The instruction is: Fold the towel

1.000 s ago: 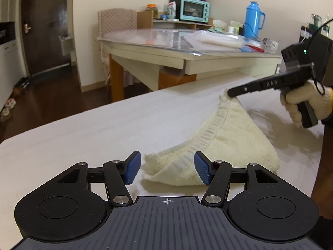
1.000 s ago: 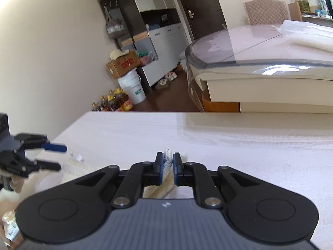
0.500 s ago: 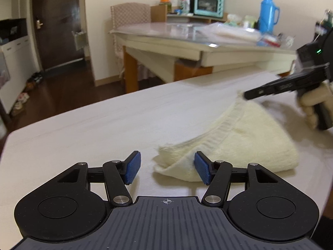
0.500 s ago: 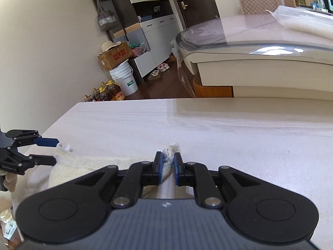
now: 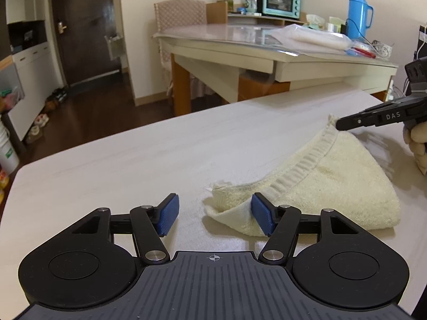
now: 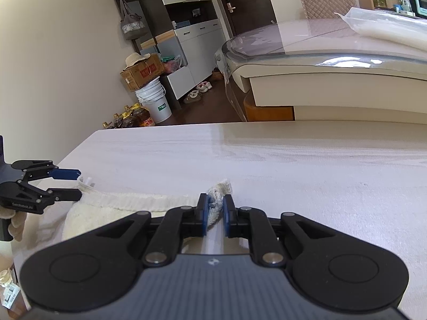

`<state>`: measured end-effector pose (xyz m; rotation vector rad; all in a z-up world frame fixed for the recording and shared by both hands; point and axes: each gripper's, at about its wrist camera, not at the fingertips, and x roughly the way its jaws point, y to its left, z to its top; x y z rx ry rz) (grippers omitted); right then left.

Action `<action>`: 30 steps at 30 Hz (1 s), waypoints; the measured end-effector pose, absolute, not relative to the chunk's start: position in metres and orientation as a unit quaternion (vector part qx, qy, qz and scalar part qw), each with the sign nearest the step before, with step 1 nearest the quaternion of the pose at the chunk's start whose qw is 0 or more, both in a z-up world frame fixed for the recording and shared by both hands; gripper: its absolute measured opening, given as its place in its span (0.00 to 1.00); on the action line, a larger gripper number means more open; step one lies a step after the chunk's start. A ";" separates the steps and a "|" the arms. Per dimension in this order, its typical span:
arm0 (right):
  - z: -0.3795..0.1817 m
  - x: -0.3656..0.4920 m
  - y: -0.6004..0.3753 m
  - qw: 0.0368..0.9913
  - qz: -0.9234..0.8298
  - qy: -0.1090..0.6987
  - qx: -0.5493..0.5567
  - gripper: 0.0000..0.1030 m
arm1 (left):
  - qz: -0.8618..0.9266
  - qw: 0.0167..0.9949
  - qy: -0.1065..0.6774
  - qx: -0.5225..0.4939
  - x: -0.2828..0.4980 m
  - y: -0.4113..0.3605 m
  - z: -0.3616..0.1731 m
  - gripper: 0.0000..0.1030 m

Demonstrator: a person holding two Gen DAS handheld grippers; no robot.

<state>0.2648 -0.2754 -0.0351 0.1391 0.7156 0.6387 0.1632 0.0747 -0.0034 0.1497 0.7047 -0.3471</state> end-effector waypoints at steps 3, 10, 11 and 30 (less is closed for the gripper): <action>-0.035 0.264 -0.276 0.885 0.307 0.344 0.066 0.13 | -0.164 0.921 0.347 0.070 0.164 0.074 -0.004 0.65; -0.032 0.260 -0.274 0.889 0.304 0.339 0.057 0.14 | -0.138 0.920 0.362 0.058 0.166 0.071 -0.004 0.67; -0.033 0.260 -0.274 0.889 0.304 0.339 0.057 0.14 | -0.135 0.920 0.363 0.056 0.166 0.071 -0.004 0.68; -0.031 0.254 -0.265 0.898 0.291 0.328 0.022 0.19 | -0.094 0.924 0.369 0.028 0.168 0.070 -0.007 0.76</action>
